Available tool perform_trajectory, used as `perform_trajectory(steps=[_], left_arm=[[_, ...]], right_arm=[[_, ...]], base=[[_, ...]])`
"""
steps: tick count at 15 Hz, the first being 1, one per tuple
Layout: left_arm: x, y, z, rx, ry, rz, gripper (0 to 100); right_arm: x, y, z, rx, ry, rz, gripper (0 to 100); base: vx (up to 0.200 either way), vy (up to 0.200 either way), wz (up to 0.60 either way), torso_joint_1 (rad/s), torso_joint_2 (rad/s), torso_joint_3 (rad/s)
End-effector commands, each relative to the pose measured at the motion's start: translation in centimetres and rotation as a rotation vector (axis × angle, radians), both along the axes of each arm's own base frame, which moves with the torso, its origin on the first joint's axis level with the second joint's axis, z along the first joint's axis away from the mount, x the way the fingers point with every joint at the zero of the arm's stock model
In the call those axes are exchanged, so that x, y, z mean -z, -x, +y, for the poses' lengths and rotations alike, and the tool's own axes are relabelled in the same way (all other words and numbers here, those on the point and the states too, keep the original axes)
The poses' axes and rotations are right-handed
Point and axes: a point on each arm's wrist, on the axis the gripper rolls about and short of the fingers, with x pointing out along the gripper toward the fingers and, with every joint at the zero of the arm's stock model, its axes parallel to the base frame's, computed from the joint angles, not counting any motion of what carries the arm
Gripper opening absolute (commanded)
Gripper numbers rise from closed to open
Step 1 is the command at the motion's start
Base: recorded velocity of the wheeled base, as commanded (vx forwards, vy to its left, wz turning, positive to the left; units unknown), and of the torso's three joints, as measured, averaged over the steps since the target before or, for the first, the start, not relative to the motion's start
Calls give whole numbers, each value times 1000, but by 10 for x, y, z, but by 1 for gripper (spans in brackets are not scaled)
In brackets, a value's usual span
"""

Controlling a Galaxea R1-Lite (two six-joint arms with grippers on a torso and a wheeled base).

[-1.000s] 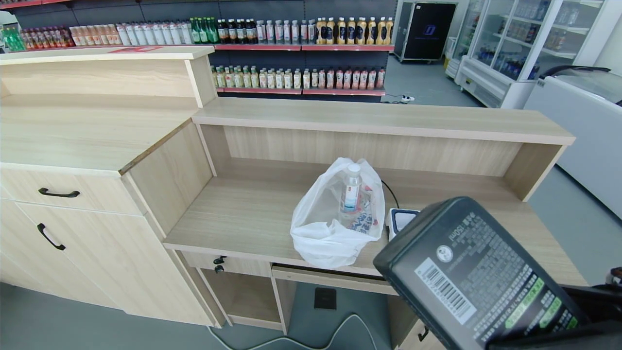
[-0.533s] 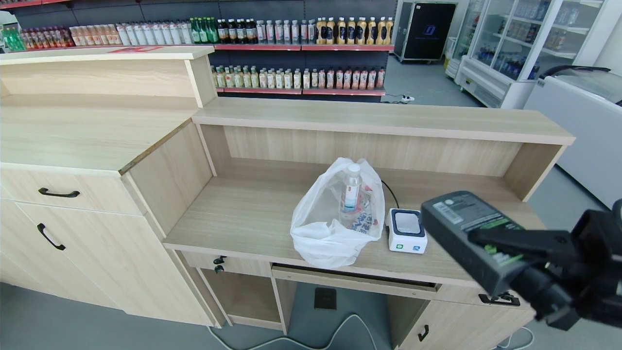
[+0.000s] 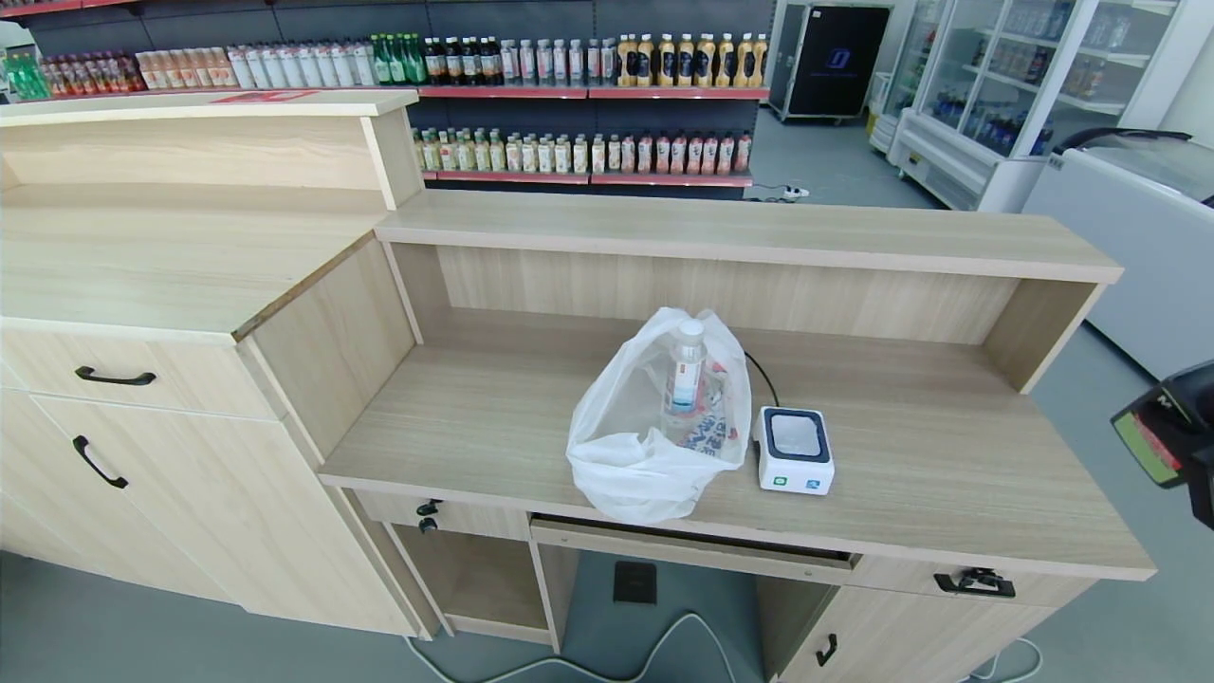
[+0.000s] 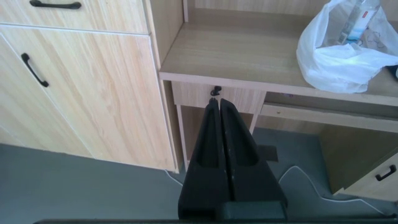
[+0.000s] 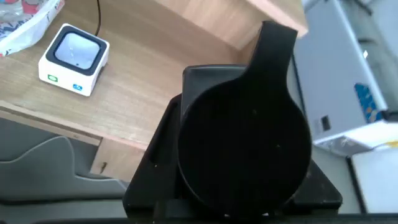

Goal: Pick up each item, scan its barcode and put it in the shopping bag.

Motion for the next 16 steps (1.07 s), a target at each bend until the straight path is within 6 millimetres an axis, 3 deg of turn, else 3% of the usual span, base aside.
perform_trajectory(steps=[1, 5, 8, 10, 14, 16], left_arm=[[0, 0, 0, -1, 0, 0, 0], [0, 0, 0, -1, 0, 0, 0], [0, 0, 0, -1, 0, 0, 0], [0, 0, 0, -1, 0, 0, 0], [0, 0, 0, -1, 0, 0, 0], [0, 0, 0, -1, 0, 0, 0]], right_arm=[[5, 5, -8, 71, -30, 9, 0], [-4, 5, -10, 83, -25, -90, 0], [-4, 5, -8, -6, -81, -97, 0], [-5, 2, -9, 0, -96, -91, 0], [-37, -49, -29, 74, -191, -108, 0], [-44, -73, -31, 11, -281, -88, 0]], base=[[0, 0, 0, 0, 0, 0], [0, 0, 0, 0, 0, 0], [0, 0, 0, 0, 0, 0], [0, 0, 600, 5, 5, 2], [0, 0, 600, 2, 0, 5], [0, 0, 300, 4, 1, -1]])
